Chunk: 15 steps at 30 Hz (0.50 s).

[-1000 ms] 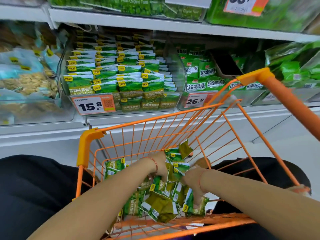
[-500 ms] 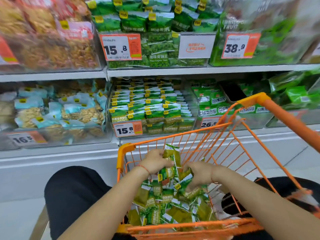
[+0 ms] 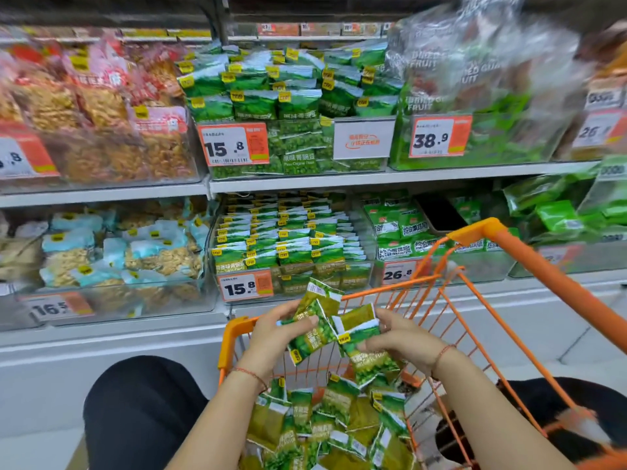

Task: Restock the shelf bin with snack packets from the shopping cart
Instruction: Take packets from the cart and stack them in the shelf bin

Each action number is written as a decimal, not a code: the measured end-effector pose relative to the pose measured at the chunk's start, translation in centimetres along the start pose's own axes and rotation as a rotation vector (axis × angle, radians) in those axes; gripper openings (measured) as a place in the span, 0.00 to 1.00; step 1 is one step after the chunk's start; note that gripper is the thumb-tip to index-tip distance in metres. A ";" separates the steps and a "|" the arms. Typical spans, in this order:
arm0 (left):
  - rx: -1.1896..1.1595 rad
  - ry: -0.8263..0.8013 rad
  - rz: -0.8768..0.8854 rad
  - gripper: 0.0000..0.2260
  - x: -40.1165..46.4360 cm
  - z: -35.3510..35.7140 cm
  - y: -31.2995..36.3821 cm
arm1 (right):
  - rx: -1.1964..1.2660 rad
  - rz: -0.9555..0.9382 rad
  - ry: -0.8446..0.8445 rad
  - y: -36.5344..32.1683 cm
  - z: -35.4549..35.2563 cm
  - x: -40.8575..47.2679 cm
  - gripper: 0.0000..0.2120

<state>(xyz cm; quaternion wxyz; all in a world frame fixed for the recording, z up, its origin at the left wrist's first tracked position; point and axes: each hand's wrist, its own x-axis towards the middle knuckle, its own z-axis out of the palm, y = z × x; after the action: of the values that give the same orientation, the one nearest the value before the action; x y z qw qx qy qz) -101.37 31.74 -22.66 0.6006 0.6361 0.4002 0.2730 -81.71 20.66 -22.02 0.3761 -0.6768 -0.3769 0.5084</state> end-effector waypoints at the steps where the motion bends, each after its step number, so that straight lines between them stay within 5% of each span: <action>1: -0.009 0.008 0.030 0.14 -0.3 0.1 0.3 | 0.050 -0.029 0.027 -0.2 0.1 -0.2 0.39; 4: 0.012 0.091 0.155 0.16 -0.8 0.4 0.4 | 0.145 -0.145 0.092 -0.5 0.0 -0.3 0.47; 8: 0.260 0.284 0.517 0.19 -1.4 0.4 -0.2 | -0.150 -0.452 0.368 -0.2 0.1 -0.8 0.22; 11: 0.396 0.419 0.695 0.21 -1.4 0.4 -0.7 | -0.488 -0.668 0.520 0.1 0.7 -0.9 0.24; 15: 0.409 0.521 0.758 0.25 -1.2 0.3 -0.8 | -0.608 -0.839 0.649 0.7 1.0 -0.5 0.23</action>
<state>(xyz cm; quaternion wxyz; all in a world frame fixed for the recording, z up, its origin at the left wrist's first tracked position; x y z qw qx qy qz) -101.93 30.50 -23.32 0.2023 0.7522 0.3230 0.5376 -82.70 20.02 -22.66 0.4300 -0.6681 -0.6055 -0.0455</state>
